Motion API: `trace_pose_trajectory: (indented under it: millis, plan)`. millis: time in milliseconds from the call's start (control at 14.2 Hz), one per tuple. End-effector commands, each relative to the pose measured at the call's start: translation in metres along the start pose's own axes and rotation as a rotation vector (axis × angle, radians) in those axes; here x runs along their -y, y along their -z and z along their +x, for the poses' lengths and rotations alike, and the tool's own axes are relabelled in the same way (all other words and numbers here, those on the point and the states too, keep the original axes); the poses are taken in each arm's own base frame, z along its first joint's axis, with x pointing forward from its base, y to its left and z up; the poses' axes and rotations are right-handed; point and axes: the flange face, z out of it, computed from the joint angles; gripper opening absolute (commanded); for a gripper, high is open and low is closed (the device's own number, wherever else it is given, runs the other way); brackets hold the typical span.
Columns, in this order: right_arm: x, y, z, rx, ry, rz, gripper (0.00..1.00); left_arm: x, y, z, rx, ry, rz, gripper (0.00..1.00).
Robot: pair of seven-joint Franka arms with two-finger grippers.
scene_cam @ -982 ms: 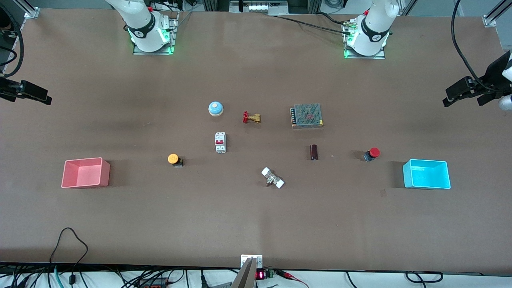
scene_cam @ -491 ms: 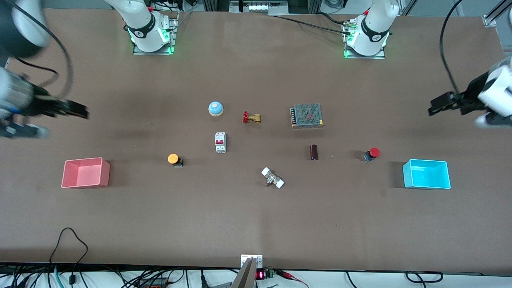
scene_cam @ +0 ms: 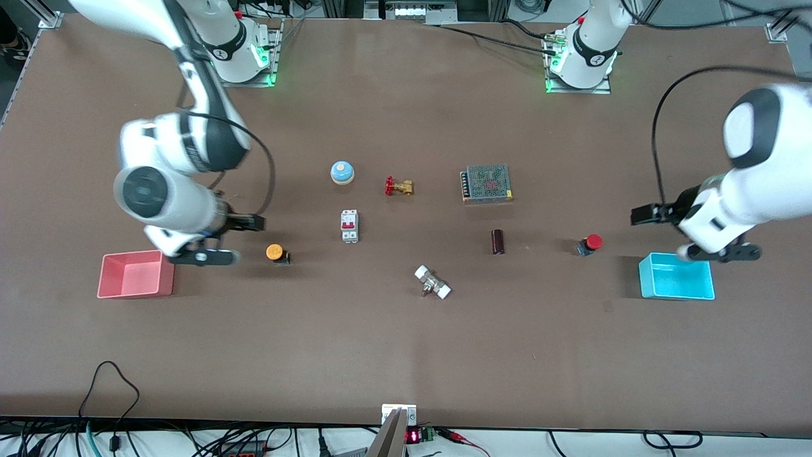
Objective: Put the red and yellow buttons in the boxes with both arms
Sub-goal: 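Lower and close the right gripper on yellow button while the left grasps red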
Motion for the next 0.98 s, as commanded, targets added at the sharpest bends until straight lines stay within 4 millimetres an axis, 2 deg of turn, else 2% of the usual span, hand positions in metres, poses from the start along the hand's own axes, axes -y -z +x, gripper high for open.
trace_pose_trajectory:
  millis: [0, 211, 351, 772, 912]
  plan:
    - [0.013, -0.024, 0.010, -0.012, -0.014, 0.006, 1.00, -0.003, -0.045, 0.023, 0.023, 0.038, -0.010, 1.00]
    - [0.021, -0.058, 0.019, 0.003, -0.056, 0.067, 1.00, -0.004, -0.098, 0.036, 0.054, 0.041, -0.004, 1.00]
    - [0.023, -0.071, 0.023, -0.006, -0.058, 0.068, 1.00, -0.002, -0.122, 0.040, 0.076, 0.049, 0.000, 1.00]
    - [0.025, -0.101, 0.031, -0.021, -0.062, 0.065, 1.00, -0.028, -0.183, 0.037, 0.132, 0.056, 0.022, 1.00]
    - [0.024, -0.108, 0.033, -0.026, -0.064, 0.065, 1.00, -0.028, -0.192, 0.034, 0.146, 0.054, 0.024, 1.00]
